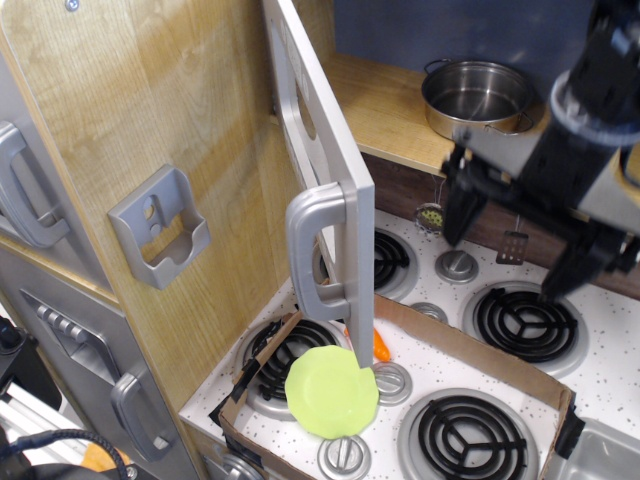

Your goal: Close microwave

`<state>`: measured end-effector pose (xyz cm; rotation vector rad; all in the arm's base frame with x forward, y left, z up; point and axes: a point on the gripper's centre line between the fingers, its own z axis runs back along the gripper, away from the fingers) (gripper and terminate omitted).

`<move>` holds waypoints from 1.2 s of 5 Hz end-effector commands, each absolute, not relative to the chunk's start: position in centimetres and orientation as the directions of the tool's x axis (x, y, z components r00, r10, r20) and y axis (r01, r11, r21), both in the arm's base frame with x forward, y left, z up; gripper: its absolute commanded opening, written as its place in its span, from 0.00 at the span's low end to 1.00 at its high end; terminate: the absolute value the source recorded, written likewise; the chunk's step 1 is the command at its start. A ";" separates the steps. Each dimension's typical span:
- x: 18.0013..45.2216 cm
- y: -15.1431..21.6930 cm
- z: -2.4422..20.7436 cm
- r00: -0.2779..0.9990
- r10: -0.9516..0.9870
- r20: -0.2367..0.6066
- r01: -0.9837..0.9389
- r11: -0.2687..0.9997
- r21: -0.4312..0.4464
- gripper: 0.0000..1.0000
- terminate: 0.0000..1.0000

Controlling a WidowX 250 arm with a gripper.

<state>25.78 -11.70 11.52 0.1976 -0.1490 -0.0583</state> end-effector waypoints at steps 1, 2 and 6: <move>26.4 -8.2 17.8 0.948 -0.215 0.236 0.160 0.960 0.231 1.00 0.00; 26.6 -6.1 19.7 0.939 -0.285 0.193 0.237 0.943 0.235 1.00 0.00; 29.2 0.2 22.4 0.899 -0.435 0.062 0.405 0.875 0.266 1.00 0.00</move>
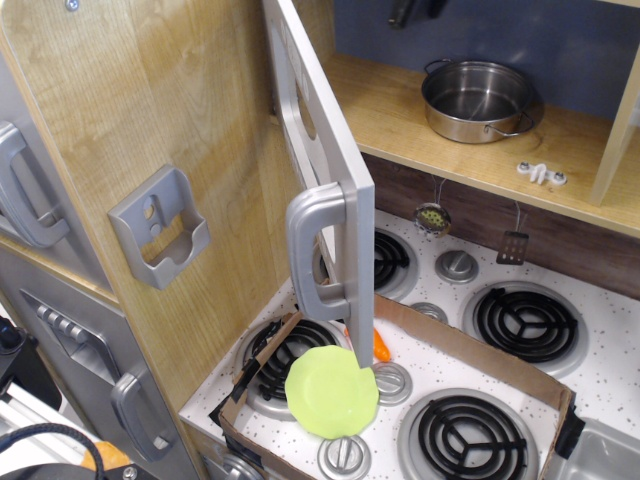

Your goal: Close microwave

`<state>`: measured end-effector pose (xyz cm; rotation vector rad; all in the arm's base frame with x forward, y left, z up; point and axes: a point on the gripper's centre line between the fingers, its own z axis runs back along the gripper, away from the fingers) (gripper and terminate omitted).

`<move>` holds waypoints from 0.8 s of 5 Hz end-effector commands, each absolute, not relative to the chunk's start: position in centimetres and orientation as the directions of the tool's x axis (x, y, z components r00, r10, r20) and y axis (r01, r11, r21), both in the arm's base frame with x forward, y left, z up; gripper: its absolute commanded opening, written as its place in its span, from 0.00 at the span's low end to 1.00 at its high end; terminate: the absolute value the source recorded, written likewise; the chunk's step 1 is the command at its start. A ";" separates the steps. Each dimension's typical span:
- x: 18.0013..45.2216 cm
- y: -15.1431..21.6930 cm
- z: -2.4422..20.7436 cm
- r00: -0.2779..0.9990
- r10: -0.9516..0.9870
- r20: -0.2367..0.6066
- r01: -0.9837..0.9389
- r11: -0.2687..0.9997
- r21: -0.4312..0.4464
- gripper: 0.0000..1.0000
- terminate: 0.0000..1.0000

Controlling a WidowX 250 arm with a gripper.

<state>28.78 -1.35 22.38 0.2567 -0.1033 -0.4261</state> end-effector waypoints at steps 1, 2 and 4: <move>28.8 2.0 20.3 0.898 -0.439 0.037 0.420 0.878 0.231 1.00 0.00; 28.6 3.6 19.1 0.897 -0.441 0.005 0.430 0.877 0.214 1.00 0.00; 28.2 6.5 17.5 0.893 -0.451 0.001 0.441 0.874 0.204 1.00 0.00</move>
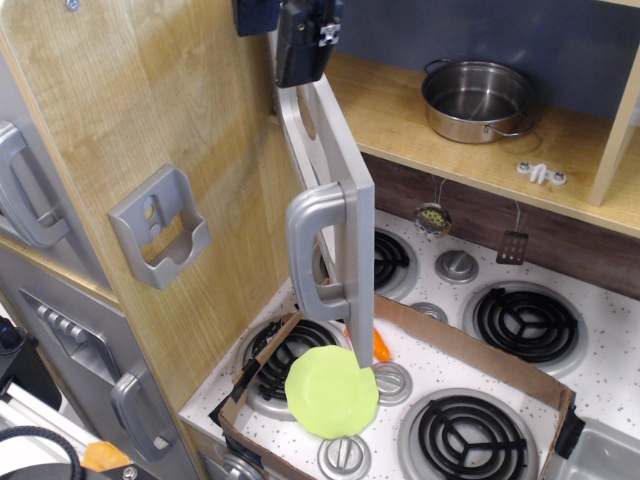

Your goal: Close microwave

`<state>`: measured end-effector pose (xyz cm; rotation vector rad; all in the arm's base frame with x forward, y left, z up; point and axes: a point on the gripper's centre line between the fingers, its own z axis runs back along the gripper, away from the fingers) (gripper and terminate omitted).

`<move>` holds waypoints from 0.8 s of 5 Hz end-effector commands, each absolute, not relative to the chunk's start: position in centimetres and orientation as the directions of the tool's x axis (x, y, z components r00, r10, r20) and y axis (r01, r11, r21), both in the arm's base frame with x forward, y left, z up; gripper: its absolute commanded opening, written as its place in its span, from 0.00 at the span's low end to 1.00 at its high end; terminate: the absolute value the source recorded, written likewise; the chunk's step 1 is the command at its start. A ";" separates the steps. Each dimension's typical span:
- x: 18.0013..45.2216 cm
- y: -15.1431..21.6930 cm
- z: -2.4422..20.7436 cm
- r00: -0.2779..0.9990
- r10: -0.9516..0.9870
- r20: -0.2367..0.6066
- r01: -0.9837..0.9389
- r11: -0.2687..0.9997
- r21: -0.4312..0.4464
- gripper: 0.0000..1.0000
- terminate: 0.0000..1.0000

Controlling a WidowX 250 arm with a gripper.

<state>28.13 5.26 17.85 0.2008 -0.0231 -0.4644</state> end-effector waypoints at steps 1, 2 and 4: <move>28.0 7.3 16.6 0.896 -0.444 0.005 0.432 0.875 0.219 1.00 0.00; 27.9 7.6 14.6 0.902 -0.428 0.054 0.411 0.891 0.194 1.00 0.00; 28.5 6.6 12.5 0.894 -0.389 0.221 0.362 0.920 0.153 1.00 0.00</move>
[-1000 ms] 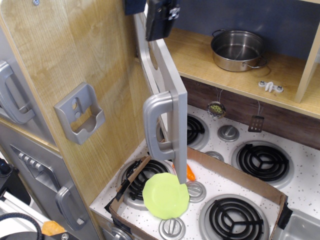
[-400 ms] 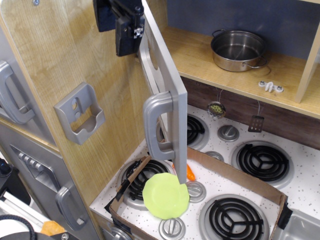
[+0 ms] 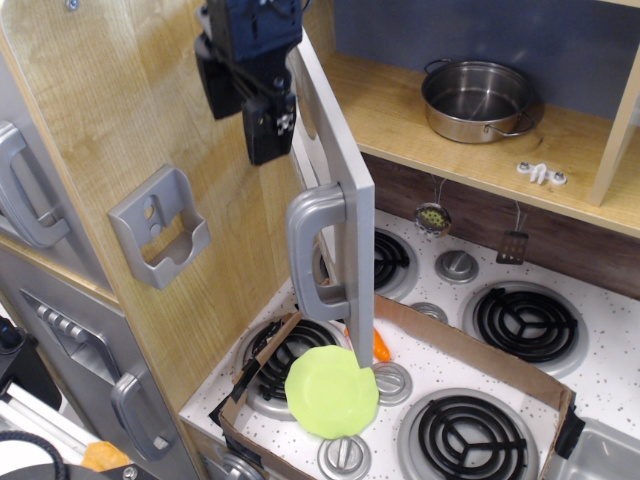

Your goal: Close microwave

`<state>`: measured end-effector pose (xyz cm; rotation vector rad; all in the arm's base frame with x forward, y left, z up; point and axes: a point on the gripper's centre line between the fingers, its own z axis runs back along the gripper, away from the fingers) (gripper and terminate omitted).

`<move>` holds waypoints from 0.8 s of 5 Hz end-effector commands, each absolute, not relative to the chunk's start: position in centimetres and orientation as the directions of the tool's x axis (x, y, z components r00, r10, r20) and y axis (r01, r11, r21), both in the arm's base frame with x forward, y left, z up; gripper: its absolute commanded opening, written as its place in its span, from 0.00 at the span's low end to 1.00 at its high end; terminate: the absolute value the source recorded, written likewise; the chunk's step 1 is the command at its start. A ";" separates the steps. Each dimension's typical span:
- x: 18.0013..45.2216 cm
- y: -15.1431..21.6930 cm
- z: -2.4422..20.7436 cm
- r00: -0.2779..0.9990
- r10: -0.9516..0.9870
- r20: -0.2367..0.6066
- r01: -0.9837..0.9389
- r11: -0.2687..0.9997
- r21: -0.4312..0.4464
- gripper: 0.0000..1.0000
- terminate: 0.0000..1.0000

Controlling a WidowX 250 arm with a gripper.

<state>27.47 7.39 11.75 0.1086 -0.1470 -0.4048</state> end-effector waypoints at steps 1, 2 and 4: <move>28.8 5.5 12.5 0.868 -0.398 0.296 0.364 0.917 0.165 1.00 0.00; 29.0 4.4 13.2 0.856 -0.391 0.337 0.354 0.920 0.167 1.00 0.00; 30.0 1.6 13.9 0.835 -0.364 0.411 0.329 0.931 0.157 1.00 0.00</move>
